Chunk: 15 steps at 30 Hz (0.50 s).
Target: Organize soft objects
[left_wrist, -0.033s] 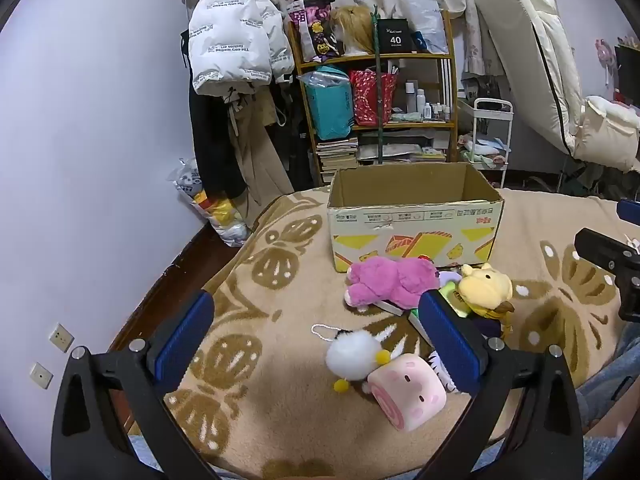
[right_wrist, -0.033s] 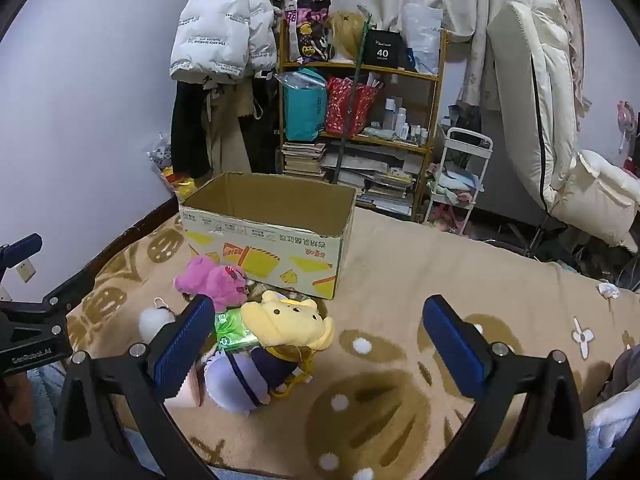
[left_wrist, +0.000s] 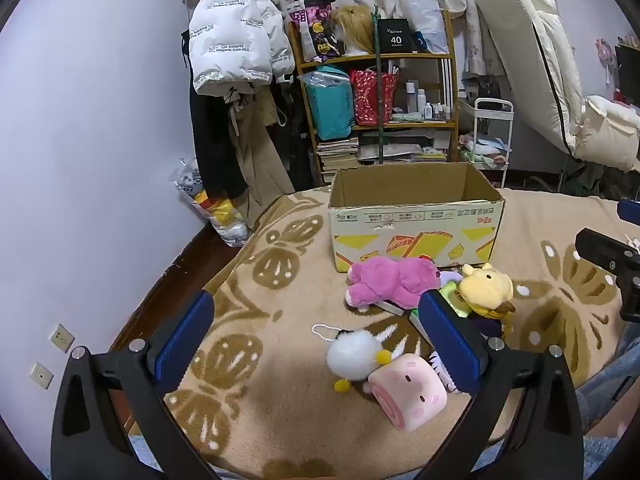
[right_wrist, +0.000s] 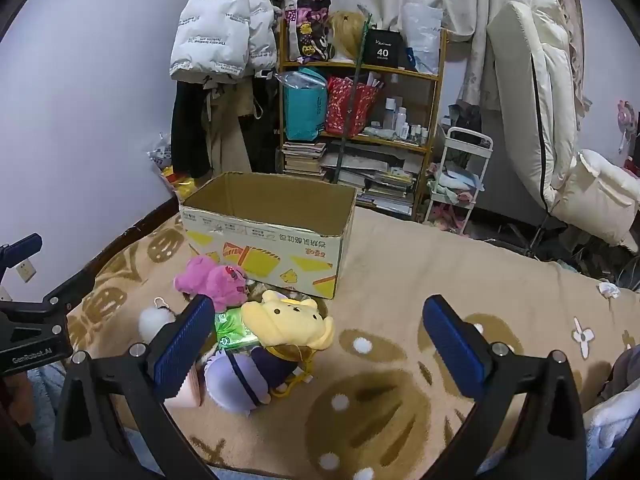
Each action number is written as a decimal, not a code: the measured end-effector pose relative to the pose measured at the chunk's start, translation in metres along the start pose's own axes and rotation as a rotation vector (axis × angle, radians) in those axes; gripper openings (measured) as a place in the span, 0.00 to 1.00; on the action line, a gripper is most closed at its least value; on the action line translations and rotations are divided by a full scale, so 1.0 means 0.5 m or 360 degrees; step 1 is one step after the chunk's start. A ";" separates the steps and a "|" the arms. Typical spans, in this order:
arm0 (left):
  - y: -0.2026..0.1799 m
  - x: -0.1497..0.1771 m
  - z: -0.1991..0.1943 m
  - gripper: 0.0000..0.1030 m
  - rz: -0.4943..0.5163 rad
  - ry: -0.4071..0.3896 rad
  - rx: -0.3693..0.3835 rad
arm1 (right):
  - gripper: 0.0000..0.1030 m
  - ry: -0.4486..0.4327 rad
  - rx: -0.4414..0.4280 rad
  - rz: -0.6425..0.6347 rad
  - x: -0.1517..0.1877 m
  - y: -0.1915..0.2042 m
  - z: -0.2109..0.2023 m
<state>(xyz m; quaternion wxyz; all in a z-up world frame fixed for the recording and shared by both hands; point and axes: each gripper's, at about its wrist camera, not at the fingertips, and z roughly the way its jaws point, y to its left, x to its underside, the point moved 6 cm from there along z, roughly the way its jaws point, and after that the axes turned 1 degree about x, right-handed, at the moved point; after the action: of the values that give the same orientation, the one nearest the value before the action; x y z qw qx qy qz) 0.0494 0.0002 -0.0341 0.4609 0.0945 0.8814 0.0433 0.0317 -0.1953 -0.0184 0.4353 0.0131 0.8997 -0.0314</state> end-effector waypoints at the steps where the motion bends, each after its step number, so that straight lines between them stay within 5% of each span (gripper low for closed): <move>1: 0.000 0.000 0.000 0.98 -0.0002 -0.0002 0.0000 | 1.00 -0.0003 -0.0005 0.0002 0.000 0.001 0.000; 15: 0.026 -0.004 0.005 0.98 -0.0038 -0.0025 0.0005 | 1.00 -0.0026 0.0010 0.0034 -0.003 -0.005 0.004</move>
<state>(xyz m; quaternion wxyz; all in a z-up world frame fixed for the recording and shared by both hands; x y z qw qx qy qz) 0.0540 0.0126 -0.0319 0.4681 0.0851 0.8789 0.0356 0.0341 -0.1979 -0.0184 0.4427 0.0239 0.8958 -0.0297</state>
